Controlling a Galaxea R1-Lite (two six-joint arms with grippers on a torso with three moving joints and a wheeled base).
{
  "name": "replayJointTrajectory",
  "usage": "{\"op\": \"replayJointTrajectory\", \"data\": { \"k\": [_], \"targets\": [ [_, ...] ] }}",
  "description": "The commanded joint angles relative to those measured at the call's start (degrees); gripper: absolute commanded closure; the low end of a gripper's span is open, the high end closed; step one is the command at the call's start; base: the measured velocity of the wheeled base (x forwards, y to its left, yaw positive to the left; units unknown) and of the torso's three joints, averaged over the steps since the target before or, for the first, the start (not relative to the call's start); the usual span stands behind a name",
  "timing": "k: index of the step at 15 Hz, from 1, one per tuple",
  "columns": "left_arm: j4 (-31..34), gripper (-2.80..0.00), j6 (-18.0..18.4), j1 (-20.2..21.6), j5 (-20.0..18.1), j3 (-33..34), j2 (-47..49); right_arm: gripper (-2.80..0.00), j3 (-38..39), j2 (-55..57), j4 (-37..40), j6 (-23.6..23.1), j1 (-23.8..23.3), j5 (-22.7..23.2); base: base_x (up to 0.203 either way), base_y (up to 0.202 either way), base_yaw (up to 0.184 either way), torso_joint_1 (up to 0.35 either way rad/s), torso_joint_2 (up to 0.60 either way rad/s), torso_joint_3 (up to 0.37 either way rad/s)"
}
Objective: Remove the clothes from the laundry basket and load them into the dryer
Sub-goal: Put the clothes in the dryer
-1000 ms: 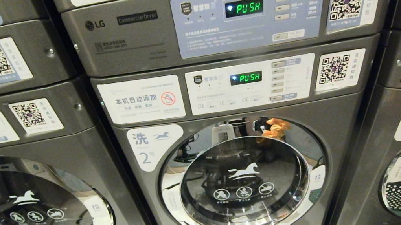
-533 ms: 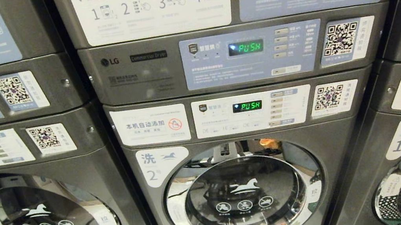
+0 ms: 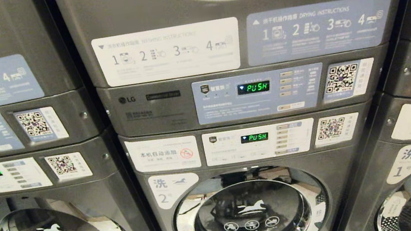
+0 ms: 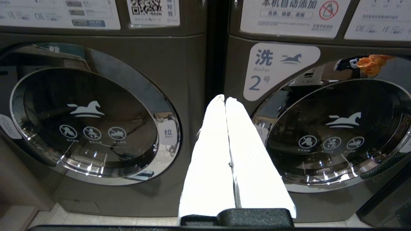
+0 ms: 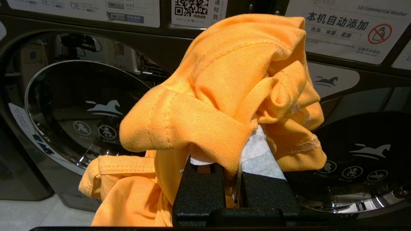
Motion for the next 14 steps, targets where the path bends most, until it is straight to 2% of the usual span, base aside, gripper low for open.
{"op": "replayJointTrajectory", "data": {
  "k": [1,7,14],
  "targets": [
    [0.00,0.00,-0.02,0.02,0.00,0.09,-0.11,0.00,0.00,-0.04,0.00,-0.07,0.01,0.03,0.000,0.000,0.000,0.239,-0.57,-0.314],
    [0.00,0.00,-0.02,-0.06,0.00,0.09,-0.11,0.00,0.06,-0.04,0.00,-0.15,0.01,0.03,0.000,0.000,0.000,0.269,-0.59,-0.329],
    [0.00,0.00,-0.02,0.02,0.00,0.09,-0.11,0.00,0.00,-0.04,0.00,-0.07,0.01,0.03,0.000,0.000,0.000,0.183,-0.38,-0.204]
  ]
}}
